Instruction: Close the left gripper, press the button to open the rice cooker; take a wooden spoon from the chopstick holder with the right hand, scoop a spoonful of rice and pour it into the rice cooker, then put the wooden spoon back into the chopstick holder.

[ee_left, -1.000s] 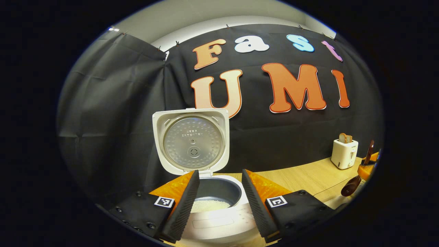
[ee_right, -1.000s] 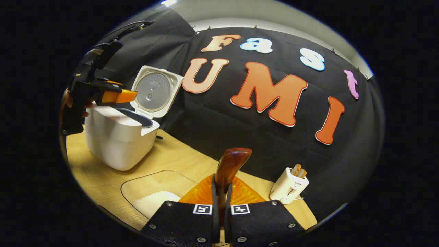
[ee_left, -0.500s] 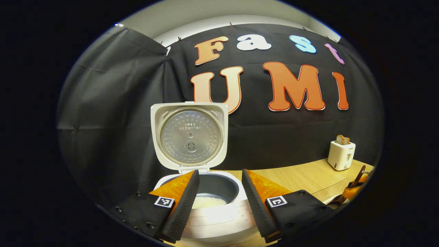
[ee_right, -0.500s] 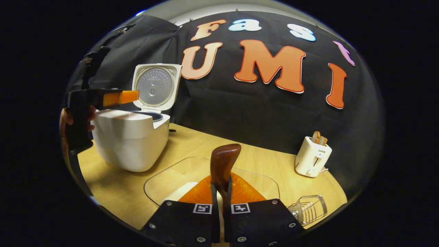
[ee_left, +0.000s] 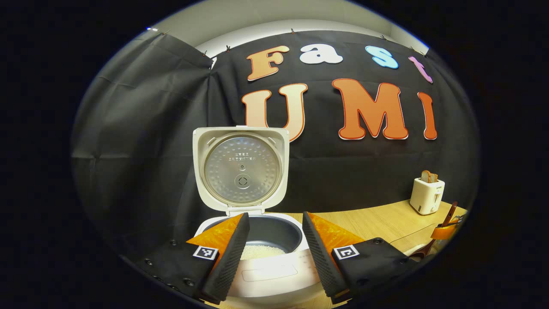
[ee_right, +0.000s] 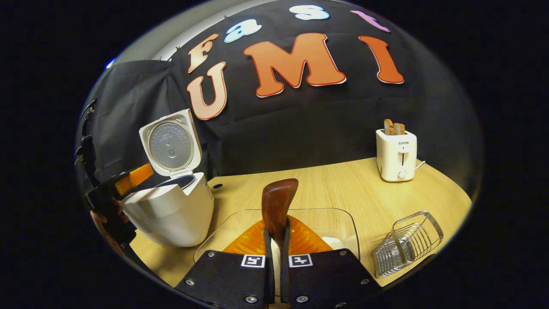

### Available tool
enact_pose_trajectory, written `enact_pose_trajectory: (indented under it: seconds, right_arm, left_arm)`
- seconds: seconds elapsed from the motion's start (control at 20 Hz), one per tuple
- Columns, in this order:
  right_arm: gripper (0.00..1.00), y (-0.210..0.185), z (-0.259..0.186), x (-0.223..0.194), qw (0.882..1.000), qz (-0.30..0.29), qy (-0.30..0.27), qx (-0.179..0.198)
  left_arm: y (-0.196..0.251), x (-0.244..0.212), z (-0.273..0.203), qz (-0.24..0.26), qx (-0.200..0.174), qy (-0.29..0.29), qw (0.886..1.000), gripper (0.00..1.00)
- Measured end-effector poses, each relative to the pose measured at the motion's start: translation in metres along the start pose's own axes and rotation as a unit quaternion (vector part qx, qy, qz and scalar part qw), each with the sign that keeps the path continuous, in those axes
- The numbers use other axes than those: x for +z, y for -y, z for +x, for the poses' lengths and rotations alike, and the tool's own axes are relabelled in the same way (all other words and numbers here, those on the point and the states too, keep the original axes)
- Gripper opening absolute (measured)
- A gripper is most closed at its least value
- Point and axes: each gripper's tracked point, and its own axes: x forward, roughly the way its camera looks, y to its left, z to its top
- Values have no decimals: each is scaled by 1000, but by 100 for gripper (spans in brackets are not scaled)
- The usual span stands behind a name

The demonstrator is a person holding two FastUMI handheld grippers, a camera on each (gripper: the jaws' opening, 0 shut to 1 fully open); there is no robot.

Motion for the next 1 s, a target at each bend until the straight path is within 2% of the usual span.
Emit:
enact_pose_trajectory:
  seconds: [0.25, 0.5, 0.65, 0.9, 1.0]
  right_arm:
    - [6, 1, 11, -3, 993, 112, -25, 27]
    - [6, 1, 16, -6, 982, 184, -29, 29]
    - [6, 1, 20, -10, 966, 251, -41, 34]
    - [6, -5, 25, -9, 931, 359, -51, 46]
    - [5, -3, 26, -9, 925, 375, -49, 42]
  left_arm:
    - [-4, -2, -1, -2, 1, 0, 1000, 83]
    - [-9, -4, 0, -3, 7, -3, 1000, 83]
    - [-11, -2, -1, -4, 8, -1, 1000, 83]
    - [-14, -2, -3, -4, 12, 1, 1000, 83]
    - [-17, 0, -4, -4, 16, 2, 1000, 83]
